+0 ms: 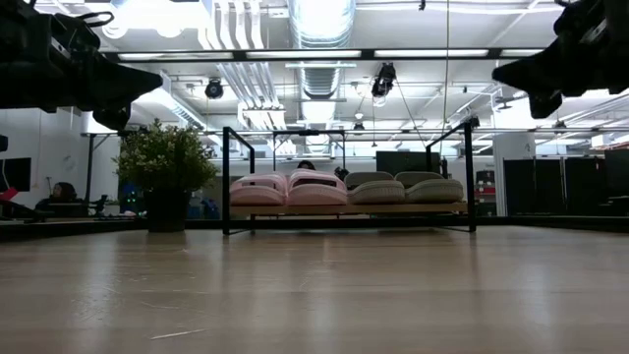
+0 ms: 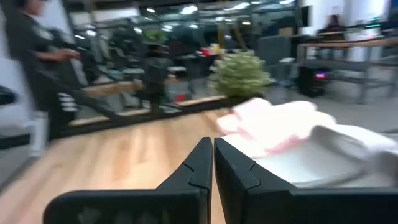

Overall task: Pick and place slides into the shelf
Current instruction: Return To Home Position

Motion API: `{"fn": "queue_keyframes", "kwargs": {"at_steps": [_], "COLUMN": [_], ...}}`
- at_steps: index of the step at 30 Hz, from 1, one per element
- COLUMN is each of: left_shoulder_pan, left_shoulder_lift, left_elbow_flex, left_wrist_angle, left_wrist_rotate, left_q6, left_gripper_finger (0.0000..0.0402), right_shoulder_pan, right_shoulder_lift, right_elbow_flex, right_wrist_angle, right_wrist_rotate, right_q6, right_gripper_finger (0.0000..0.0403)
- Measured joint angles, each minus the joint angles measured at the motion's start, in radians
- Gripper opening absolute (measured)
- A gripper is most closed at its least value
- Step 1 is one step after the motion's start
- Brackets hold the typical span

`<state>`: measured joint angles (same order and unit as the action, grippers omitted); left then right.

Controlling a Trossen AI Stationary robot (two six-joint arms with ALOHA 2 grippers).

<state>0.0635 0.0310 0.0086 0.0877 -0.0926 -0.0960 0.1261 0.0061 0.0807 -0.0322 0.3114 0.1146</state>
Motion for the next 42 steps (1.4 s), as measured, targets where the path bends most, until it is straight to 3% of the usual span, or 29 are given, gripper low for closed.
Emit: {"fn": "queue_keyframes", "kwargs": {"at_steps": [3,17,42], "left_shoulder_pan": [0.0,0.0,0.0], "left_shoulder_lift": [0.006,0.02,0.02], "left_elbow_flex": [0.0,-0.001,-0.002], "left_wrist_angle": [-0.001,0.002,0.001], "left_wrist_rotate": [-0.009,-0.01,-0.009], "left_q6": [0.0,-0.001,-0.001], "left_gripper_finger": [0.0,0.0,0.0], "right_shoulder_pan": [-0.001,0.0,0.0], "right_shoulder_lift": [0.025,0.102,0.1], "right_elbow_flex": [-0.001,-0.003,-0.003], "right_wrist_angle": [-0.029,-0.023,-0.022], "right_wrist_rotate": [0.041,0.03,0.029], "right_q6": [-0.017,0.016,0.016], "right_gripper_finger": [0.0008,0.0008,0.0009]}}
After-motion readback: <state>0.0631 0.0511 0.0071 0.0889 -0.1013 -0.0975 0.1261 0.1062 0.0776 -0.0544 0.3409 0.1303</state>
